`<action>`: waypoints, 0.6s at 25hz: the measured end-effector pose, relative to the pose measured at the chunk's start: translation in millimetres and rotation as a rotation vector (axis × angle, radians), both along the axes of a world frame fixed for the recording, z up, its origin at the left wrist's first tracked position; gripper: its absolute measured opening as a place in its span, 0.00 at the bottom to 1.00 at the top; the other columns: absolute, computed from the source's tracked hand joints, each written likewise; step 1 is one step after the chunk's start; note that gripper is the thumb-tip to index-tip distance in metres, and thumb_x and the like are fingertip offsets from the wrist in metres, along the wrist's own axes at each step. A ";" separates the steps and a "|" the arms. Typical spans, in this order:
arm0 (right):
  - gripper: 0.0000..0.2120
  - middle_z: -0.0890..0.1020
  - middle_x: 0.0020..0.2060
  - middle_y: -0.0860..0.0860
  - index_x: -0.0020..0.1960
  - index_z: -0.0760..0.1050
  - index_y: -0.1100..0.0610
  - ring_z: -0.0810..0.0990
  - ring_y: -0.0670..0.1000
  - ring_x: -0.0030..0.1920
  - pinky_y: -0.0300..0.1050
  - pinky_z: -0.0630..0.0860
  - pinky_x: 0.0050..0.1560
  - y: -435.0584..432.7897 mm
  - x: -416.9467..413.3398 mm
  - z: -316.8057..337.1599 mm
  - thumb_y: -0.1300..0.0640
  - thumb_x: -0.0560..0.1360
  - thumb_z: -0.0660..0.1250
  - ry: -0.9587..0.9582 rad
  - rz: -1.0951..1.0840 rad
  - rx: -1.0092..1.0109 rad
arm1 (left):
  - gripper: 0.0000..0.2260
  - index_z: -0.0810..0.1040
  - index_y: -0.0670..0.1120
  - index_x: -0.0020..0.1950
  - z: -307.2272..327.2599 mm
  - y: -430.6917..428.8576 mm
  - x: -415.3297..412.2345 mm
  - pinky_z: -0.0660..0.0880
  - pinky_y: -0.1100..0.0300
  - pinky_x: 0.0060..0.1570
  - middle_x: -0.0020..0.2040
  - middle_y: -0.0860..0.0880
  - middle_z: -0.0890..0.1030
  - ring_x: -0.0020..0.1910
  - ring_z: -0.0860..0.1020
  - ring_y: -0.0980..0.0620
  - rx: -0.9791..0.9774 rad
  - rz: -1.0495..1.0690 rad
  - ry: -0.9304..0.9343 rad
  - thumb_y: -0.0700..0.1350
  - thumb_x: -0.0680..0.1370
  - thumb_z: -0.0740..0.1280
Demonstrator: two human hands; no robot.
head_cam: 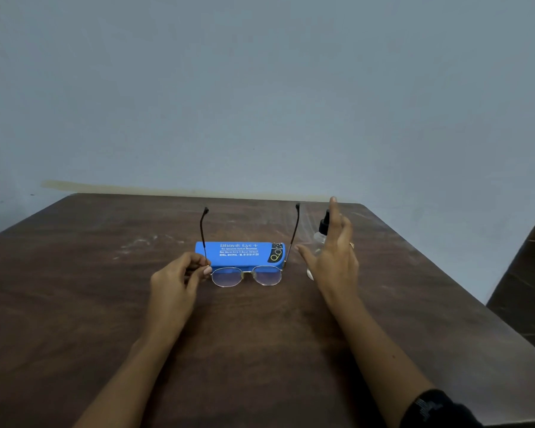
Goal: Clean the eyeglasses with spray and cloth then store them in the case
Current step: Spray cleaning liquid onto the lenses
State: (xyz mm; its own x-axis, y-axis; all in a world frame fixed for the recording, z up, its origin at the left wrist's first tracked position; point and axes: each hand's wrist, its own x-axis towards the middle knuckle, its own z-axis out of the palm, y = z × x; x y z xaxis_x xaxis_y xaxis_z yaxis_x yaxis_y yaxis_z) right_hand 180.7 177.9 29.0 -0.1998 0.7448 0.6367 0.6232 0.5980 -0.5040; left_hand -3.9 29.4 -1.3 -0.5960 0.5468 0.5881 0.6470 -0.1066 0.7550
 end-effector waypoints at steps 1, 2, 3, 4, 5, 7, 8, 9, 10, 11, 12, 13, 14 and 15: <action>0.50 0.66 0.66 0.54 0.71 0.37 0.39 0.79 0.60 0.49 0.55 0.76 0.51 1.0 -2.8 -2.7 0.53 0.68 0.73 -0.003 -0.013 -0.021 | 0.05 0.79 0.42 0.42 -0.1 0.4 0.1 0.71 0.80 0.37 0.36 0.56 0.79 0.35 0.77 0.73 0.003 0.002 0.002 0.32 0.71 0.69; 0.48 0.69 0.63 0.53 0.72 0.38 0.40 0.79 0.60 0.49 0.54 0.76 0.48 1.4 -4.7 -6.2 0.55 0.68 0.72 0.003 -0.025 -0.036 | 0.05 0.79 0.42 0.42 -0.6 0.6 0.3 0.71 0.80 0.37 0.37 0.54 0.80 0.35 0.77 0.72 0.006 0.003 0.004 0.32 0.71 0.69; 0.47 0.71 0.60 0.53 0.72 0.39 0.40 0.79 0.60 0.49 0.54 0.76 0.46 1.3 -5.7 -9.5 0.57 0.69 0.70 0.018 -0.027 -0.045 | 0.05 0.79 0.41 0.42 -0.9 0.9 0.1 0.70 0.80 0.37 0.37 0.52 0.80 0.36 0.77 0.72 0.008 0.005 0.008 0.32 0.71 0.69; 0.45 0.72 0.58 0.54 0.72 0.40 0.40 0.79 0.60 0.48 0.53 0.75 0.44 1.4 -6.1 -11.9 0.59 0.70 0.68 0.042 -0.014 -0.050 | 0.05 0.79 0.41 0.42 -1.1 1.0 -0.1 0.70 0.80 0.37 0.37 0.51 0.80 0.36 0.77 0.72 0.009 0.007 0.015 0.32 0.71 0.69; 0.44 0.72 0.57 0.54 0.73 0.40 0.40 0.79 0.60 0.47 0.53 0.76 0.43 1.5 -5.7 -13.3 0.61 0.70 0.66 0.072 0.010 -0.055 | 0.05 0.79 0.41 0.42 -1.1 0.9 -0.4 0.70 0.80 0.37 0.37 0.51 0.80 0.36 0.77 0.72 0.008 0.010 0.020 0.32 0.71 0.69; 0.43 0.72 0.55 0.55 0.73 0.43 0.40 0.78 0.58 0.43 0.52 0.77 0.41 0.4 -3.0 -13.3 0.63 0.70 0.64 0.176 0.066 -0.070 | 0.05 0.79 0.40 0.42 -1.3 0.4 -0.6 0.70 0.80 0.36 0.36 0.51 0.80 0.35 0.77 0.73 0.007 0.014 0.025 0.32 0.71 0.69; 0.42 0.73 0.54 0.56 0.72 0.45 0.40 0.77 0.56 0.41 0.50 0.77 0.40 -1.1 -1.2 -11.9 0.65 0.69 0.64 0.258 0.085 -0.077 | 0.05 0.79 0.40 0.42 -1.2 0.1 -0.3 0.70 0.80 0.36 0.37 0.51 0.80 0.35 0.77 0.73 0.010 0.015 0.026 0.32 0.71 0.69; 0.42 0.74 0.53 0.57 0.72 0.48 0.41 0.76 0.54 0.39 0.47 0.77 0.39 -3.6 1.2 -9.6 0.66 0.69 0.65 0.351 0.089 -0.084 | 0.05 0.79 0.40 0.42 -1.0 -0.7 0.0 0.70 0.80 0.37 0.37 0.52 0.80 0.36 0.77 0.73 0.015 0.016 0.025 0.32 0.71 0.69; 0.40 0.76 0.50 0.57 0.72 0.52 0.43 0.76 0.51 0.38 0.44 0.76 0.38 -7.0 3.6 -7.0 0.67 0.68 0.65 0.442 0.080 -0.086 | 0.05 0.79 0.40 0.42 -0.8 -1.5 0.3 0.71 0.80 0.37 0.37 0.53 0.80 0.36 0.77 0.73 0.021 0.015 0.020 0.32 0.71 0.68; 0.38 0.78 0.46 0.56 0.71 0.55 0.44 0.76 0.50 0.36 0.44 0.75 0.39 -11.0 5.7 -4.6 0.67 0.68 0.65 0.517 0.062 -0.085 | 0.05 0.79 0.41 0.42 -0.6 -2.0 0.3 0.71 0.79 0.38 0.37 0.53 0.80 0.36 0.77 0.73 0.027 0.014 0.012 0.32 0.71 0.68; 0.36 0.78 0.41 0.53 0.70 0.57 0.45 0.76 0.49 0.35 0.46 0.77 0.40 -16.2 7.5 -2.1 0.66 0.68 0.66 0.572 0.049 -0.084 | 0.05 0.79 0.41 0.42 -0.2 -2.2 0.3 0.71 0.79 0.38 0.37 0.52 0.80 0.36 0.78 0.72 0.029 0.015 0.006 0.32 0.71 0.68; 0.33 0.78 0.37 0.50 0.69 0.59 0.45 0.78 0.51 0.33 0.51 0.79 0.41 -23.0 8.8 -0.1 0.65 0.69 0.66 0.609 0.051 -0.092 | 0.05 0.79 0.41 0.42 -0.1 -2.9 0.3 0.71 0.79 0.37 0.37 0.51 0.80 0.36 0.78 0.72 0.031 0.019 0.003 0.32 0.71 0.68; 0.30 0.76 0.35 0.46 0.67 0.61 0.45 0.79 0.54 0.32 0.56 0.80 0.41 -30.6 9.3 1.6 0.63 0.70 0.67 0.641 0.063 -0.113 | 0.05 0.79 0.41 0.42 -0.1 -3.2 0.5 0.70 0.79 0.37 0.38 0.50 0.80 0.36 0.78 0.71 0.037 0.026 0.001 0.32 0.71 0.68; 0.29 0.76 0.35 0.44 0.66 0.62 0.45 0.79 0.55 0.32 0.59 0.80 0.40 -38.8 8.9 2.4 0.62 0.71 0.68 0.674 0.084 -0.141 | 0.05 0.79 0.41 0.42 0.1 -3.3 0.9 0.70 0.80 0.37 0.37 0.50 0.80 0.35 0.78 0.70 0.044 0.035 0.002 0.32 0.71 0.68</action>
